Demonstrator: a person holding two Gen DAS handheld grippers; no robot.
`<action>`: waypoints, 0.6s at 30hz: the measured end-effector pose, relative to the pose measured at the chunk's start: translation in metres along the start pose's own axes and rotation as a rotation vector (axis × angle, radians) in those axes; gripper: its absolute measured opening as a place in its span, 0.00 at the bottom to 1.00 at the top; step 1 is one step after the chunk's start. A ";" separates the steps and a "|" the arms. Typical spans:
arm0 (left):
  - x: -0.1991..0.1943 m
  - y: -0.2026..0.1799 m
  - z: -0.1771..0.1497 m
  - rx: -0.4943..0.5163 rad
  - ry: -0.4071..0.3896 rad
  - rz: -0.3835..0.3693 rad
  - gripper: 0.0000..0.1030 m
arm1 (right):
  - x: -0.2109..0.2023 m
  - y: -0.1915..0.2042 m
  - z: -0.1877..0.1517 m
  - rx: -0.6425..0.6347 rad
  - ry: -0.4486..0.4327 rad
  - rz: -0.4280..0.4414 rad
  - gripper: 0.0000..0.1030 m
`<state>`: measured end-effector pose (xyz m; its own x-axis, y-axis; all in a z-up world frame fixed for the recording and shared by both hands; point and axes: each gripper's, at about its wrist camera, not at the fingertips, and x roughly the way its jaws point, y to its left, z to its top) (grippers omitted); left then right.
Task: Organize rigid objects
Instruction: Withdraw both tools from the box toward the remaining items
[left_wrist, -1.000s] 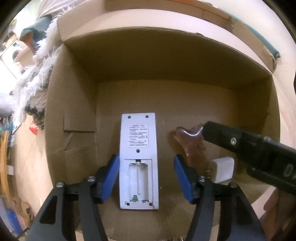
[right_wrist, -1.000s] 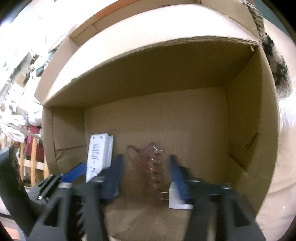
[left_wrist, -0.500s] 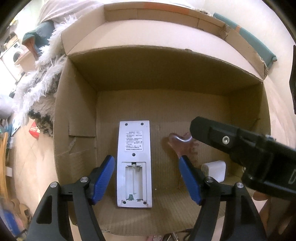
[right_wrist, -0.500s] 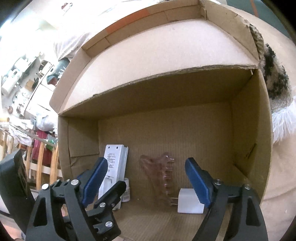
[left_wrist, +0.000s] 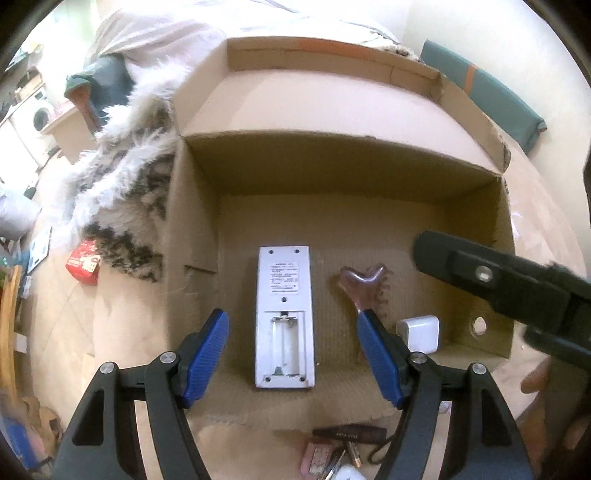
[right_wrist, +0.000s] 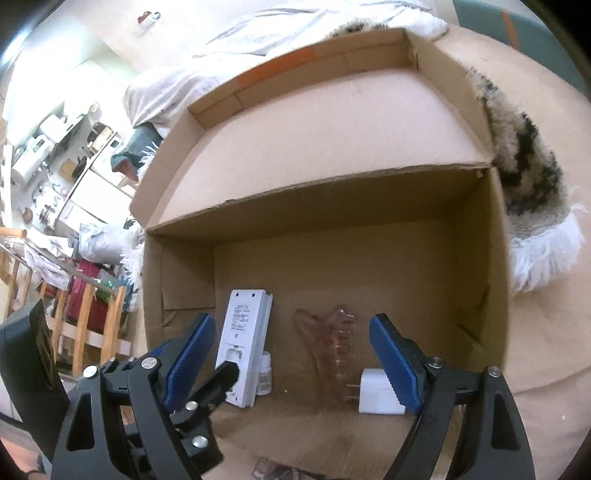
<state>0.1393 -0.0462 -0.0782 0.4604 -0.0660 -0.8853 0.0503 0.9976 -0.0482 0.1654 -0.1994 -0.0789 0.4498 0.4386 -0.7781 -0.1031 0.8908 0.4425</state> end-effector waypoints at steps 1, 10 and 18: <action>-0.006 0.003 -0.001 -0.009 -0.009 -0.005 0.67 | -0.005 0.000 -0.002 0.001 -0.005 0.005 0.88; -0.054 0.020 -0.026 -0.063 -0.056 -0.011 0.67 | -0.057 0.001 -0.024 -0.047 -0.073 0.000 0.88; -0.065 0.041 -0.057 -0.124 -0.054 0.002 0.68 | -0.078 -0.015 -0.057 -0.015 -0.064 -0.004 0.88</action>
<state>0.0605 0.0007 -0.0491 0.5076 -0.0614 -0.8594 -0.0590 0.9926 -0.1058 0.0814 -0.2403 -0.0501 0.5060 0.4268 -0.7495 -0.1144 0.8945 0.4321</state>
